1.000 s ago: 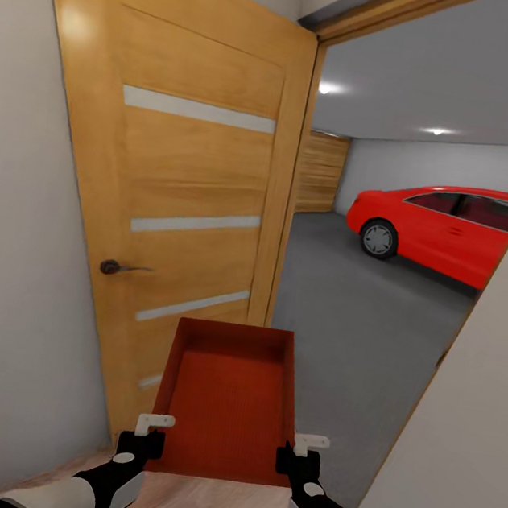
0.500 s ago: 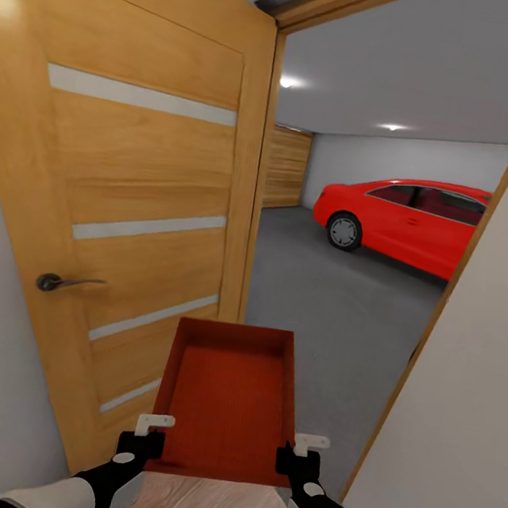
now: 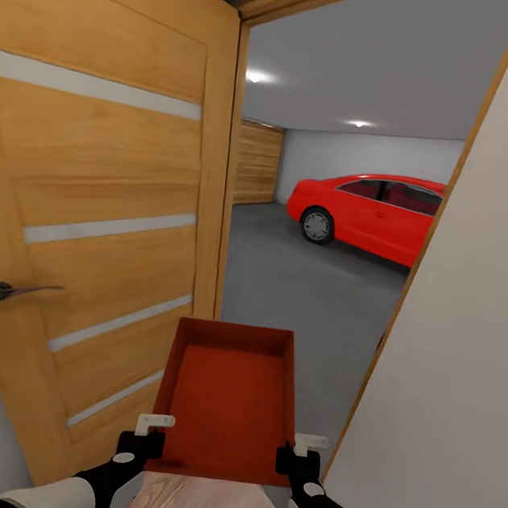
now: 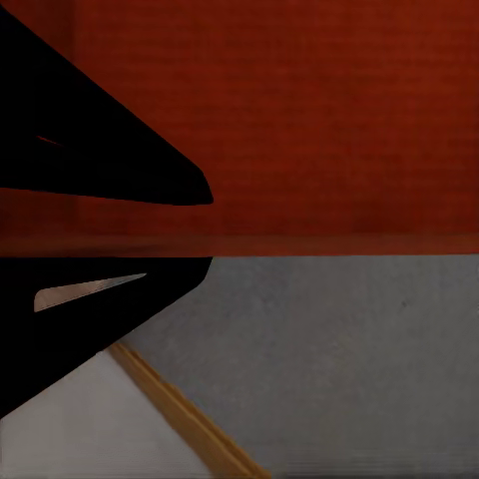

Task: Move the two storage containers from the living room to the garage. In the garage, place one container on the floor and stack the other container on top of it (either order is fine).

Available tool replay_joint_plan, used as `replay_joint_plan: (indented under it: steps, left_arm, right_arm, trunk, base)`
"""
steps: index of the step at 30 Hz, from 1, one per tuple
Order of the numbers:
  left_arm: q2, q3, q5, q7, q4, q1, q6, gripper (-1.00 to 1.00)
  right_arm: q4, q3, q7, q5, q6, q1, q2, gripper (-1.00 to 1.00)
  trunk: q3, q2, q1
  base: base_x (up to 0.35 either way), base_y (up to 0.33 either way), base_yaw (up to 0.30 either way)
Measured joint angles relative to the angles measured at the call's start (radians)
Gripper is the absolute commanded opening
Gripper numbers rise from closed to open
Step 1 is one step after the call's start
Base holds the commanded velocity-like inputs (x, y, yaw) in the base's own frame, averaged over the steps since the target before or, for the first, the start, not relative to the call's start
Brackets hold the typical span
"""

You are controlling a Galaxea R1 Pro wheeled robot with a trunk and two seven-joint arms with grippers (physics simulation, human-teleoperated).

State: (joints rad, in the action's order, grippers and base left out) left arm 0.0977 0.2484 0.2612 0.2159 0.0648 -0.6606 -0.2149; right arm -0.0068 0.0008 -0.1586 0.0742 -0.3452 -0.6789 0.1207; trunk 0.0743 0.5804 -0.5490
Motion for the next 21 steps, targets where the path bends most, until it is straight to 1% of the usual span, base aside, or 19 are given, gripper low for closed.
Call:
replay_joint_plan:
  steps: [9,13,21]
  left_arm:
    - [0.000,-0.001,0.000,0.001,0.000,0.001,0.000,-1.00]
    - [0.000,-0.002,0.000,0.001,-0.001,0.001,-0.001,-1.00]
    - [0.000,-0.002,-0.002,0.000,-0.001,0.001,0.000,-1.00]
  right_arm:
    - [0.000,0.001,0.000,0.000,0.001,0.000,0.000,-1.00]
    - [0.000,-0.001,-0.001,0.003,0.001,0.000,0.000,-1.00]
    - [0.000,-0.001,-0.001,0.003,0.001,0.000,0.000,-1.00]
  trunk:
    - [0.000,0.000,0.000]
    - [0.000,0.000,0.000]
    - [0.000,0.000,0.000]
  base:
    - [0.243,0.218,-0.016]
    - [0.249,0.238,-0.226]
    - [0.249,0.238,-0.279]
